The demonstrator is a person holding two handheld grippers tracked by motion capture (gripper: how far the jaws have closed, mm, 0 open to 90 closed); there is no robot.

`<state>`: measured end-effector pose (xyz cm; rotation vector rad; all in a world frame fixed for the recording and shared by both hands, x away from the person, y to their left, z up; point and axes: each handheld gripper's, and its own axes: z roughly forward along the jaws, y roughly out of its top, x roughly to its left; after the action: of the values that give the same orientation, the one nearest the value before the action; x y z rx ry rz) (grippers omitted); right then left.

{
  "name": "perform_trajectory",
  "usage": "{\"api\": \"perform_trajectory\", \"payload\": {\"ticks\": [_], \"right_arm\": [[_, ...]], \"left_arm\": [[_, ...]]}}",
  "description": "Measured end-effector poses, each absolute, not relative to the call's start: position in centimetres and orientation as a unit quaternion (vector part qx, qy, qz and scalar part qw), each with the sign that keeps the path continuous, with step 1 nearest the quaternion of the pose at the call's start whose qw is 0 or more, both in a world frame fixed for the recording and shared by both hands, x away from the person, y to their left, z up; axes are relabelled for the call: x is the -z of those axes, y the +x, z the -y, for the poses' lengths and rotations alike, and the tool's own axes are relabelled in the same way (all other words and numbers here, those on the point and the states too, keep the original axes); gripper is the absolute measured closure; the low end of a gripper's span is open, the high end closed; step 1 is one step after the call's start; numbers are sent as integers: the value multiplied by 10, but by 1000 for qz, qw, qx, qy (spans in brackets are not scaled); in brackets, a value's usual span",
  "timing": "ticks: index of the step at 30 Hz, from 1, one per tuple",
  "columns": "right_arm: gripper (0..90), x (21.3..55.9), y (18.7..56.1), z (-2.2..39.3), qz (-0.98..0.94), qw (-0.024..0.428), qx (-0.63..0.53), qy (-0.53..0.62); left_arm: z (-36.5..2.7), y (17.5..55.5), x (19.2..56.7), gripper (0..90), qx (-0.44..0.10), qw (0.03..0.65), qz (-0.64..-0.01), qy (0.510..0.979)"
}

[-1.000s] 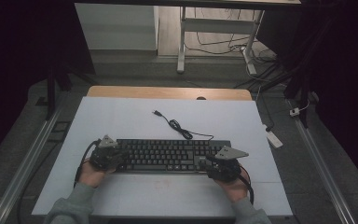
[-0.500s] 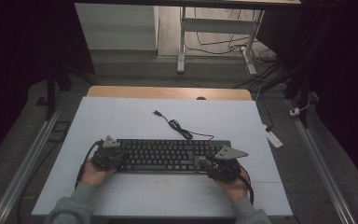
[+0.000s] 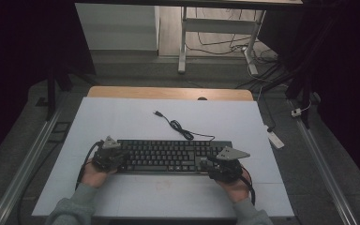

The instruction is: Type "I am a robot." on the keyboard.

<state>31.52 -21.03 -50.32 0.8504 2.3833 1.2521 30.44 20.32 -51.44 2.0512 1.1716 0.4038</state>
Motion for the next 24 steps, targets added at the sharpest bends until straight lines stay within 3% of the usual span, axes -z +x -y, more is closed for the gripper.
{"api": "perform_trajectory", "payload": {"ticks": [6,9,24], "right_arm": [[540,503,315,213,-832,161,-438,299],[540,503,316,215,-831,159,-441,299],[540,503,318,214,-829,150,-449,297]], "left_arm": [[-210,295,502,602,-156,408,-448,780],[-213,292,500,511,-146,418,-445,778],[-212,288,497,355,-121,427,-421,791]]}}
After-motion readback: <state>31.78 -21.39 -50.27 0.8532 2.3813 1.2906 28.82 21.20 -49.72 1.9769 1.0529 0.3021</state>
